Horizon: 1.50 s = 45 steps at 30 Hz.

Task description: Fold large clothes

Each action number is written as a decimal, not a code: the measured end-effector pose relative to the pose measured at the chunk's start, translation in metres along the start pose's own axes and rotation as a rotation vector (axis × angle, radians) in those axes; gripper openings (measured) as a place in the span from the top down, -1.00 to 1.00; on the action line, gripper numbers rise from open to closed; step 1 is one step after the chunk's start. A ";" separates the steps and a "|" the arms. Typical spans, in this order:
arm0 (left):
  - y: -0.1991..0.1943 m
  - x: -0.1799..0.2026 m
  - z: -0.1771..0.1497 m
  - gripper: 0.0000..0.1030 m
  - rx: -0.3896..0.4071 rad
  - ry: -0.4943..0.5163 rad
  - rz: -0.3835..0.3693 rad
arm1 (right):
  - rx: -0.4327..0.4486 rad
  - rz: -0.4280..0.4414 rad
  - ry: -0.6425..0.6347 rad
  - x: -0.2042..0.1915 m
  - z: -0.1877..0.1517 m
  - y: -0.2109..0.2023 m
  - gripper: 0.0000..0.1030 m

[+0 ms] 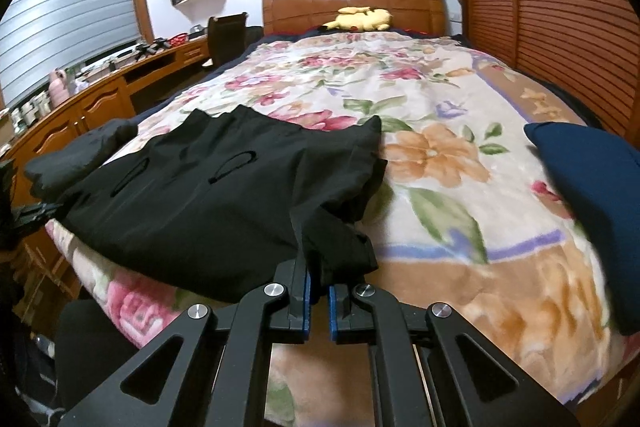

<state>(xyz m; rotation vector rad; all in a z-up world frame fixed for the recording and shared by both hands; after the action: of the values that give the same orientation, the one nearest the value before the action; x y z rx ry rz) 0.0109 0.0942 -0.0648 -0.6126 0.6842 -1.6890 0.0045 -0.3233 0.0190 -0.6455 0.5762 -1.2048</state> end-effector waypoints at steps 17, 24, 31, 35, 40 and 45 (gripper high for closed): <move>-0.022 0.039 0.018 -0.58 0.126 -0.007 -0.066 | -0.015 -0.054 -0.054 -0.014 0.007 -0.010 0.89; 0.006 0.080 0.043 -0.58 0.082 0.019 -0.124 | 0.031 -0.028 -0.107 -0.027 0.023 -0.026 0.89; 0.037 0.106 0.054 -0.58 0.027 0.033 -0.132 | 0.045 -0.012 -0.149 -0.032 0.025 -0.033 0.89; 0.060 0.120 0.053 -0.58 -0.025 0.051 -0.132 | 0.052 -0.009 -0.165 -0.033 0.024 -0.032 0.89; 0.076 0.130 0.050 -0.58 -0.045 0.082 -0.104 | 0.044 -0.017 -0.168 -0.034 0.021 -0.028 0.89; 0.082 0.129 0.049 -0.59 -0.061 0.089 -0.092 | 0.041 -0.017 -0.163 -0.035 0.021 -0.030 0.89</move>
<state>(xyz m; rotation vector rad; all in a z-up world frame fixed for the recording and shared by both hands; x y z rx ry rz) 0.0737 -0.0522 -0.0846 -0.6231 0.7837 -1.7943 -0.0096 -0.2930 0.0575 -0.7078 0.4084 -1.1649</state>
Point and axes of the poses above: each gripper's, at about its wrist camera, not at the fingertips, and y roughly the way its jaws point, x to its right, z to its top, the point moved 3 cm from there along y, roughly the way its jaws point, and after that the axes turned 6 degrees about -x, right-handed, at the moved point
